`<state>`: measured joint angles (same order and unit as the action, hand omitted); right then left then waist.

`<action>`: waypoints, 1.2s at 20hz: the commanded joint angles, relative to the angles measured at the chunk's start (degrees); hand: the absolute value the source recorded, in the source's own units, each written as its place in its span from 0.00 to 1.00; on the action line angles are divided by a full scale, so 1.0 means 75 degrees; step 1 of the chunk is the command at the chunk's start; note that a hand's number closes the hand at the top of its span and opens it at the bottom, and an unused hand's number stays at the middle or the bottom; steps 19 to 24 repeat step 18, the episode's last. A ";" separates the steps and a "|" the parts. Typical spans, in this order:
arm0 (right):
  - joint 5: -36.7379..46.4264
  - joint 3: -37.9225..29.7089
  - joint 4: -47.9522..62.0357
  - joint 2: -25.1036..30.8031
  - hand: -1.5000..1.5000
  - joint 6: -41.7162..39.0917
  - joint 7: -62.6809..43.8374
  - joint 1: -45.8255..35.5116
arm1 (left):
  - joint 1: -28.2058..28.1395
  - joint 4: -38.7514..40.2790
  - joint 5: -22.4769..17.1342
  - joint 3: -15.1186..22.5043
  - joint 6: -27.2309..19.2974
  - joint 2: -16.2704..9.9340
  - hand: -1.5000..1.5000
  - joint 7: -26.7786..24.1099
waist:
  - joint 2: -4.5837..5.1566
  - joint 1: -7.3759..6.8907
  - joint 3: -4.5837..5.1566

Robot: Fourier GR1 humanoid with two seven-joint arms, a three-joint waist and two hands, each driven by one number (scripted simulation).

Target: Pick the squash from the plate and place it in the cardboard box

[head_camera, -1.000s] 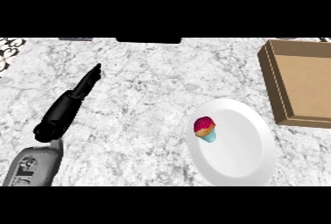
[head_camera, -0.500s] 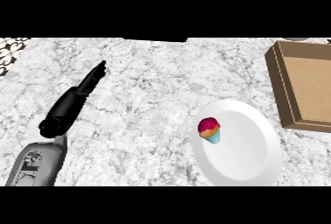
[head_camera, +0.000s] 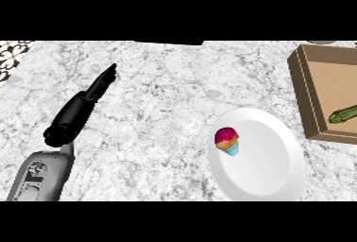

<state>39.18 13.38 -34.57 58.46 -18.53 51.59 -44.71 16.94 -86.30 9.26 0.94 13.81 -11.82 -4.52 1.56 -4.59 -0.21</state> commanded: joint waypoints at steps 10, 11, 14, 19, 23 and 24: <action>-0.3729 -0.1914 0.1886 -0.1502 0.00 -0.2967 0.0291 -0.0589 | 0.0018 0.0049 -0.0095 -0.0139 0.0077 -0.0089 0.50 0.0034 | -0.0026 0.0059 -0.0025; -0.3938 -0.2036 0.2078 -0.1413 0.00 -0.3242 0.0051 -0.0631 | -0.0049 0.0012 -0.0109 -0.0176 0.0055 -0.0095 0.50 -0.0102 | -0.0021 0.0030 -0.0017; -0.4562 -0.2502 0.2545 -0.1166 0.00 -0.3778 -0.0925 -0.1152 | 0.0005 0.0048 -0.0070 -0.0046 0.0006 0.0066 0.50 0.0025 | 0.0004 0.0046 -0.0011; -0.5228 -0.3076 0.3101 -0.0711 0.00 -0.4201 -0.1922 -0.1512 | -0.0210 -0.0197 -0.0085 -0.0092 0.0067 -0.0065 0.50 0.0045 | -0.0010 -0.0053 -0.0025; -0.5228 -0.3076 0.3101 -0.0711 0.00 -0.4201 -0.1922 -0.1512 | -0.0210 -0.0197 -0.0085 -0.0092 0.0067 -0.0065 0.50 0.0045 | -0.0010 -0.0053 -0.0025; -0.5228 -0.3076 0.3101 -0.0711 0.00 -0.4201 -0.1922 -0.1512 | -0.0210 -0.0197 -0.0085 -0.0092 0.0067 -0.0065 0.50 0.0045 | -0.0010 -0.0053 -0.0025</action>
